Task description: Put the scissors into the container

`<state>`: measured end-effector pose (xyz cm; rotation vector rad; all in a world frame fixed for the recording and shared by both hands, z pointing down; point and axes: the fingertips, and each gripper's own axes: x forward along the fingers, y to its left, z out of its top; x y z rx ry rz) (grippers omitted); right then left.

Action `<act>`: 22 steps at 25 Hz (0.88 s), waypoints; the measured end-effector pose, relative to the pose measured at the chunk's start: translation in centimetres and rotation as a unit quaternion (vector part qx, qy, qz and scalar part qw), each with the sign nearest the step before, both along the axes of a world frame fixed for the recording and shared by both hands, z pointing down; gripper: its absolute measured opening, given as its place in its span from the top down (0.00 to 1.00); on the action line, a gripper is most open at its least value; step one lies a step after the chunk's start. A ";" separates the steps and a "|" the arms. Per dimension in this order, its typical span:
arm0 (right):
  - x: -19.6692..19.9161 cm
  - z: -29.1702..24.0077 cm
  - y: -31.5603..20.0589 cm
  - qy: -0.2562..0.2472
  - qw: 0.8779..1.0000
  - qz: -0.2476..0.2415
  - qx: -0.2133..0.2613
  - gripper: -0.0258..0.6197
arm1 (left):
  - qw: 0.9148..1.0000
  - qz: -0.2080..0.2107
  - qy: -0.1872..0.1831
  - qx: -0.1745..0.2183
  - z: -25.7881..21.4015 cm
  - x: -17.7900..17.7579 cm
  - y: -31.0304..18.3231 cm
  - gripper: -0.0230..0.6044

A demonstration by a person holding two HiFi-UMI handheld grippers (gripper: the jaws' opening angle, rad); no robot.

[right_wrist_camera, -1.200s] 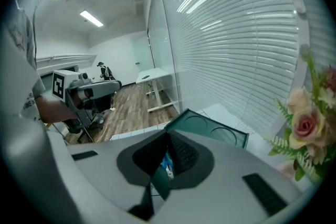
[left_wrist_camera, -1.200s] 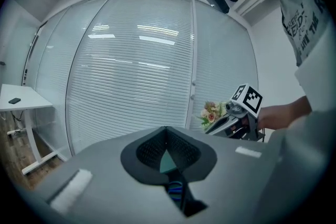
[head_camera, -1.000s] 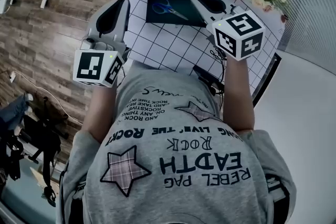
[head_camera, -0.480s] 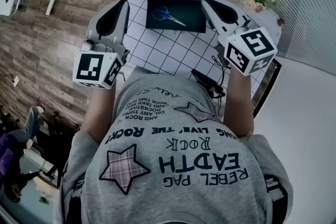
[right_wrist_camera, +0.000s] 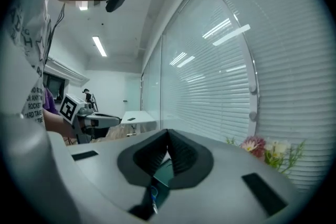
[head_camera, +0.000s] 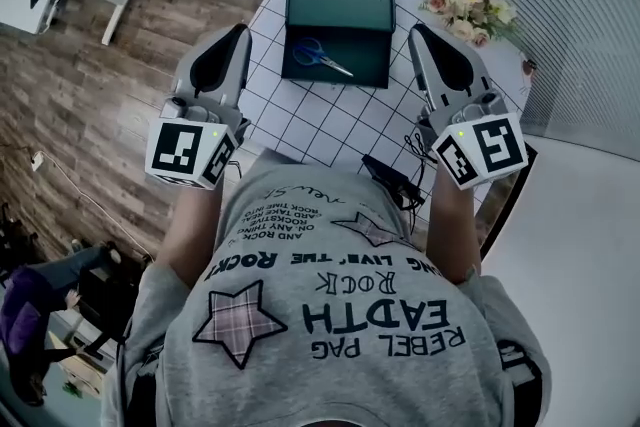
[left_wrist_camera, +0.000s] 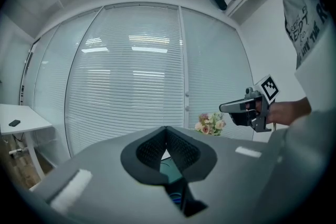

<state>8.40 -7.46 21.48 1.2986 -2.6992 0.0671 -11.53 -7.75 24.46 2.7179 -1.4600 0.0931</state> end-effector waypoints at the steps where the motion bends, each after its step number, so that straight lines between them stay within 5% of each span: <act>1: 0.3 -0.3 0.2 -0.003 1.000 0.004 0.010 0.94 | 1.000 -0.002 -0.001 0.001 -0.1 0.0 0.2 0.95; 22: 2.0 -2.9 2.7 -0.032 0.997 0.029 0.068 0.94 | 1.000 -0.018 -0.001 0.019 -1.4 0.5 1.8 0.95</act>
